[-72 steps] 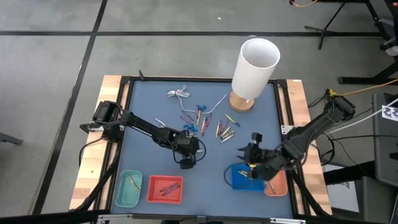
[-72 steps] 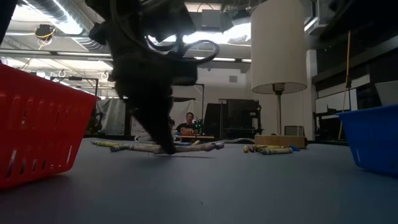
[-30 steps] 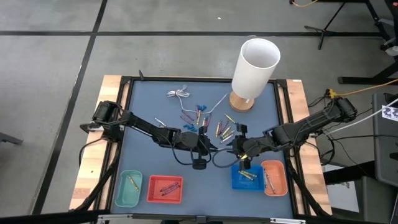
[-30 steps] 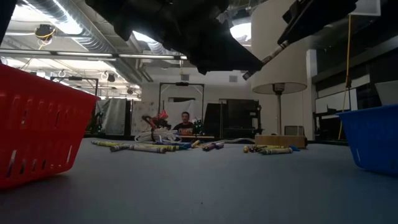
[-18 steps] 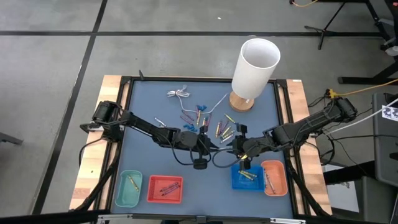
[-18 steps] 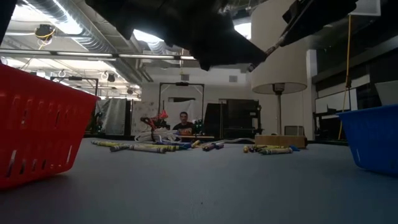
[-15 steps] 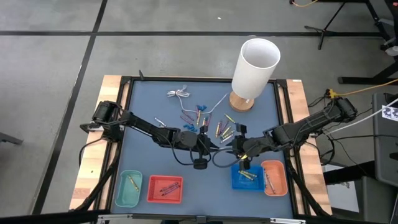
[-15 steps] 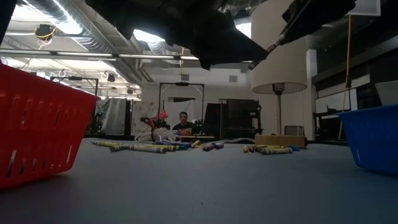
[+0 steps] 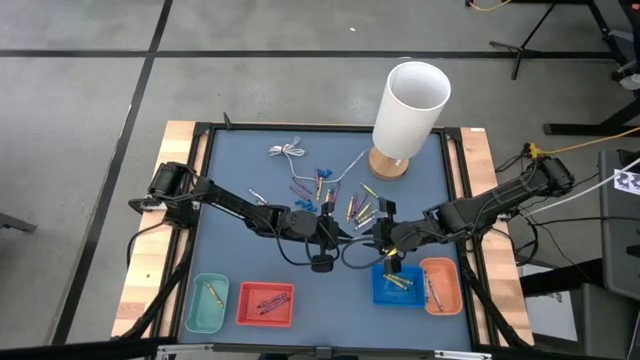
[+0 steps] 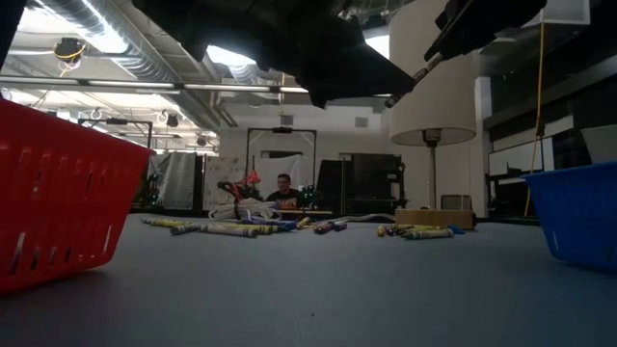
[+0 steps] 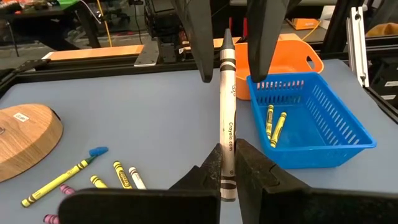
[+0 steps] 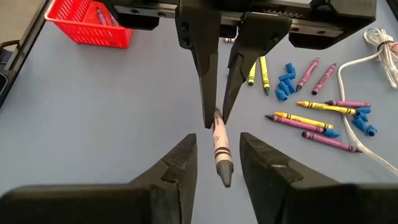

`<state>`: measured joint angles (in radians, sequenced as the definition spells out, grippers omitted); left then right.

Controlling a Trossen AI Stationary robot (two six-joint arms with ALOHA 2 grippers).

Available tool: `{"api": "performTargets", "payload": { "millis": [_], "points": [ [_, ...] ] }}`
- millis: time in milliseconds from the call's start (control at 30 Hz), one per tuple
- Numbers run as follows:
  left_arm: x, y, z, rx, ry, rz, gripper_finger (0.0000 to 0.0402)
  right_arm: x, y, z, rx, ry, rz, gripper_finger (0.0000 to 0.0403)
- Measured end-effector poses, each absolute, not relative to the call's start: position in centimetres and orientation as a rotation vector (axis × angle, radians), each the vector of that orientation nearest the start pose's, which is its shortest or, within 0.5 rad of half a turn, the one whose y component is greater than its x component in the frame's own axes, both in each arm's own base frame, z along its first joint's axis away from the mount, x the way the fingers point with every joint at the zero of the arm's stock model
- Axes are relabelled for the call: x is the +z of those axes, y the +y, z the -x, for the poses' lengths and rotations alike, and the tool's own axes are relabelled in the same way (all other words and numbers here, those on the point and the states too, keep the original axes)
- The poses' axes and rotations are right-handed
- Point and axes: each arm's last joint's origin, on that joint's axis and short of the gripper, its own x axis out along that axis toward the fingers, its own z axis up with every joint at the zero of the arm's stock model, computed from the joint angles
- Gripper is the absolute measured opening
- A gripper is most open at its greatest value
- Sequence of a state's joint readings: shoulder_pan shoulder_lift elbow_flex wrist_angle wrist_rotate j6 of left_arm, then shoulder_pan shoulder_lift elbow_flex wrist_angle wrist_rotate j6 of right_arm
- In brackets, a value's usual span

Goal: Sort crayons
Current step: Put the gray crayon into the orange bin

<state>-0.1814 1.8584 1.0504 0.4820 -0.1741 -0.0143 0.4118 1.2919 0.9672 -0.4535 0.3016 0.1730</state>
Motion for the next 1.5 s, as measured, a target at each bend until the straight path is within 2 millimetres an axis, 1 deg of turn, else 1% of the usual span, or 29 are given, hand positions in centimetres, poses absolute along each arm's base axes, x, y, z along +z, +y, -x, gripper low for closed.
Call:
{"api": "performTargets", "payload": {
  "millis": [133, 367, 500, 600, 800, 900, 1033, 1267, 1400, 1500],
  "points": [
    [19.0, -6.7, -39.3, -0.005, 0.320, -0.043, 0.0010, 26.9, 9.9, -24.8, 0.041, 0.734, 0.107, 0.0106],
    [19.0, -6.7, -39.3, -0.006, 0.319, -0.043, 0.0010, 26.9, 9.9, -24.8, 0.041, 0.735, 0.107, 0.0051],
    [19.0, -6.7, -39.3, -0.006, 0.320, -0.043, 0.0010, 26.9, 9.9, -24.8, 0.041, 0.736, 0.108, 0.0030],
    [19.0, -6.7, -39.3, -0.006, 0.320, -0.043, 0.0010, 26.9, 9.9, -24.8, 0.040, 0.736, 0.108, 0.0022],
    [19.0, -6.7, -39.3, -0.006, 0.320, -0.043, 0.0010, 26.9, 9.9, -24.8, 0.040, 0.736, 0.108, 0.0026],
    [19.0, -6.7, -39.3, -0.006, 0.320, -0.043, 0.0011, 26.9, 9.9, -24.8, 0.040, 0.736, 0.107, 0.0022],
    [19.0, -6.7, -39.3, -0.006, 0.320, -0.040, 0.0031, 26.9, 9.9, -24.8, 0.040, 0.736, 0.107, 0.0019],
    [18.9, -6.7, -39.3, -0.003, 0.335, -0.037, 0.0093, 26.6, 9.8, -24.5, 0.037, 0.771, 0.111, 0.0020],
    [18.5, -6.7, -39.1, -0.002, 0.382, -0.046, 0.0116, 26.2, 9.8, -23.9, 0.074, 0.862, 0.049, 0.0020],
    [18.2, -6.6, -39.0, -0.002, 0.415, -0.051, 0.0126, 25.9, 9.8, -23.3, 0.119, 0.948, -0.037, 0.0022]
  ]
}}
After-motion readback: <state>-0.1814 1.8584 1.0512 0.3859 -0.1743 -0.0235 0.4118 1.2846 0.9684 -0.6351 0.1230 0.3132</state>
